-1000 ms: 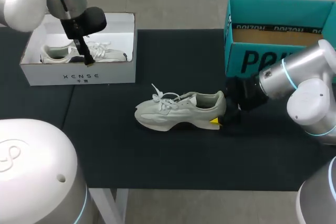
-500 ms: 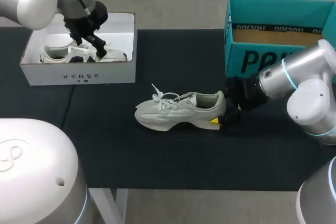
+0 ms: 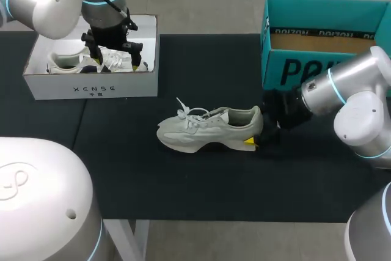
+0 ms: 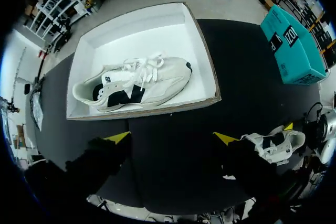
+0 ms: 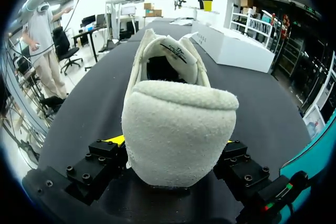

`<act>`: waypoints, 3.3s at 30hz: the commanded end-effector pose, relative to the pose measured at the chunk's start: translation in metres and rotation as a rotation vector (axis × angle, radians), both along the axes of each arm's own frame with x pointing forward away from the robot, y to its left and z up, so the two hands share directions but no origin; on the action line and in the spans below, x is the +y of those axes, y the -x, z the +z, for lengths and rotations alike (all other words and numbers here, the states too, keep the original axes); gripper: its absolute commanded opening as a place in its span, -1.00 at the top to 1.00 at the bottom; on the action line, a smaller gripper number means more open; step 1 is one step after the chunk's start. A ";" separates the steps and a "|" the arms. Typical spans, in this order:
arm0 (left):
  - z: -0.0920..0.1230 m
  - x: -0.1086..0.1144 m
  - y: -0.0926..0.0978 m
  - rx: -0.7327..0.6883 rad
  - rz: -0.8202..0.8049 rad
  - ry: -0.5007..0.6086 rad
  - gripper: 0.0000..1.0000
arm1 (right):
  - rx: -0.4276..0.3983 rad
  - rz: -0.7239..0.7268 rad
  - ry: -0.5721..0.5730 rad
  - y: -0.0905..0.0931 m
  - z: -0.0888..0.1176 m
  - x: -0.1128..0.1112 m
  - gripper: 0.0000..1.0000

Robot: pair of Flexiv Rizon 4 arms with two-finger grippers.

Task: Take the shoe out of the shoebox, open the shoe tongue, remove and reinsert the insole, then place the shoe into the shoebox

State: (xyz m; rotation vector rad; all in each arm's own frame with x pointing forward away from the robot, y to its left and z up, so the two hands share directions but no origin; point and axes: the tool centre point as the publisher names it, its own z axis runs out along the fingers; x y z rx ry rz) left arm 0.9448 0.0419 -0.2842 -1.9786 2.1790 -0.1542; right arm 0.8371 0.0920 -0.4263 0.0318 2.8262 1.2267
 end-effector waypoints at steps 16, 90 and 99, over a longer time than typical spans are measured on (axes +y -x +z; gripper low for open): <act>-0.021 -0.136 0.031 0.032 -0.145 0.029 -1.00 | -0.002 -0.002 0.001 -0.001 -0.007 0.004 1.00; -0.049 -0.236 0.127 0.179 -0.076 -0.011 -0.87 | -0.002 -0.002 0.001 -0.001 -0.007 0.004 1.00; -0.053 -0.234 0.121 0.158 -0.018 0.000 1.00 | -0.002 -0.002 0.001 -0.001 -0.007 0.004 1.00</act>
